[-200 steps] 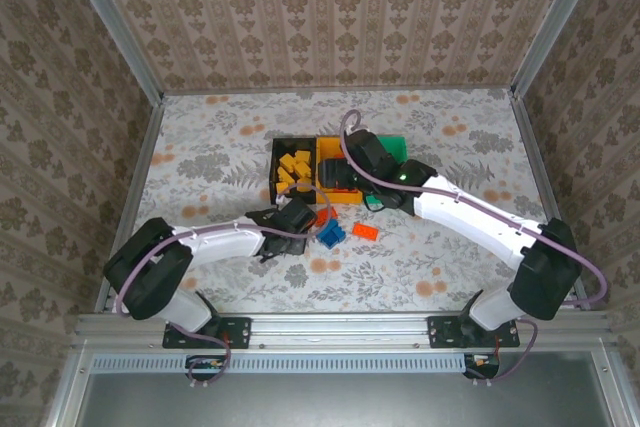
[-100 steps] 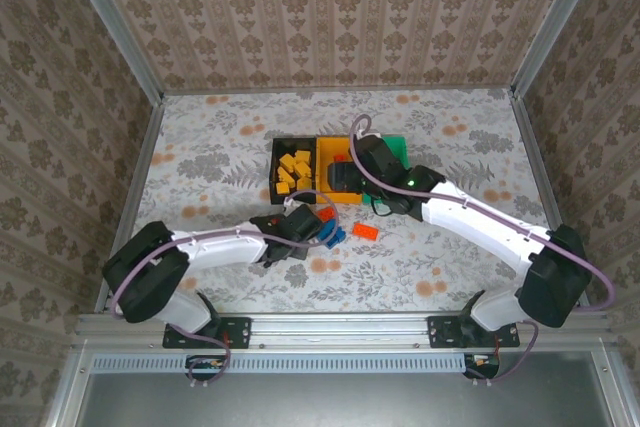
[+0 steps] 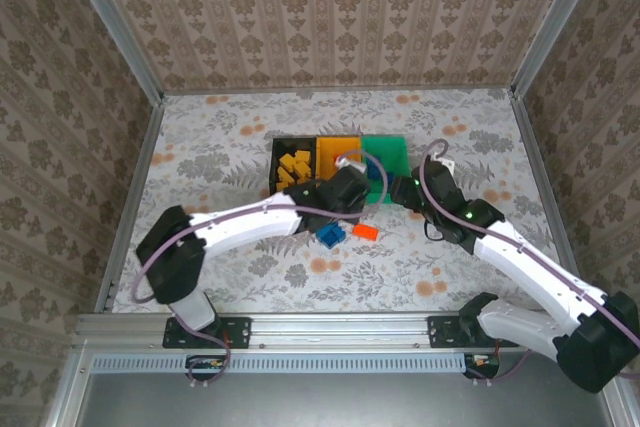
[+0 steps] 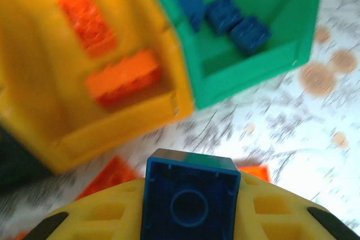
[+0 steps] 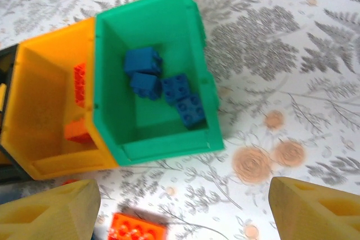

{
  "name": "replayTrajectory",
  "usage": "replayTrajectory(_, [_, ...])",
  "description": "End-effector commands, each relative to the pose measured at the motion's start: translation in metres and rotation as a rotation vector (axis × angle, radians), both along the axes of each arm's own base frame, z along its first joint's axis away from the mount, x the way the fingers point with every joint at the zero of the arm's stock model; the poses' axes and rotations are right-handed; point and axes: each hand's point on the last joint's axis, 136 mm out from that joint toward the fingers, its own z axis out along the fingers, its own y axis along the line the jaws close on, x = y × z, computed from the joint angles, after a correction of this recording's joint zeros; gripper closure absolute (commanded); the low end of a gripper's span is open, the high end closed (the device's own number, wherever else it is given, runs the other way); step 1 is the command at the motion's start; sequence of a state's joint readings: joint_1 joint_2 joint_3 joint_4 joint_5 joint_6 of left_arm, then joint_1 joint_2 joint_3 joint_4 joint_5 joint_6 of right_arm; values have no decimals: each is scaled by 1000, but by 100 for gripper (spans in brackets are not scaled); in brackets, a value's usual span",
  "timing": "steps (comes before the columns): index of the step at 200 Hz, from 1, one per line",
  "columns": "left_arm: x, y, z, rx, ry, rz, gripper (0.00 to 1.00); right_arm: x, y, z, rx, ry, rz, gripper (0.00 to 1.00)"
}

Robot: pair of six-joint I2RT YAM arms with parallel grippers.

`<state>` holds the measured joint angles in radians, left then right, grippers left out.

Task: Sort the legos into containers by color

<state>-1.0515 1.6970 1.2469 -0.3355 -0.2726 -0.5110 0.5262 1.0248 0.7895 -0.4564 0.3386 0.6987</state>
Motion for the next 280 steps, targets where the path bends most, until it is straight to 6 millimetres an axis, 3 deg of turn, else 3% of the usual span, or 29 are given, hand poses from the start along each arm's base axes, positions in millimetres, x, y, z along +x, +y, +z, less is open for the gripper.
replayTrajectory(1, [33, -28, 7, -22, -23, -51, 66, -15, -16, -9, -8, 27, -52, 20])
replayTrajectory(23, [64, -49, 8, -22, -26, -58, 66, -22, -20, -14, -5, 39, -50, 20])
replayTrajectory(48, [85, -68, 3, -13, -19, -69, 64, -25, -20, -16, 0, 39, -46, 20])
replayTrajectory(76, [97, -80, 0, -6, -3, -66, 46, -25, -19, -19, 2, 51, -37, 18])
replayTrajectory(102, [101, -84, 23, -64, -22, -59, 36, -24, -17, -19, -4, 57, -23, 17])
replayTrajectory(128, [98, -75, 54, -128, -49, -44, 25, -21, -10, -17, 1, 53, 11, 17])
replayTrajectory(148, [87, -58, 79, -184, -74, -28, 17, -19, 1, -21, 9, 64, 69, 17])
replayTrajectory(183, [55, 0, 88, -241, -83, 45, 2, -18, 34, -40, 21, 118, 214, 17])
replayTrajectory(246, [-32, 120, 42, -252, -7, 203, 0, -31, 153, -78, -120, 209, 602, 17])
replayTrajectory(280, [-64, 166, 24, -286, 25, 278, 0, -25, 181, -103, -168, 254, 634, 22])
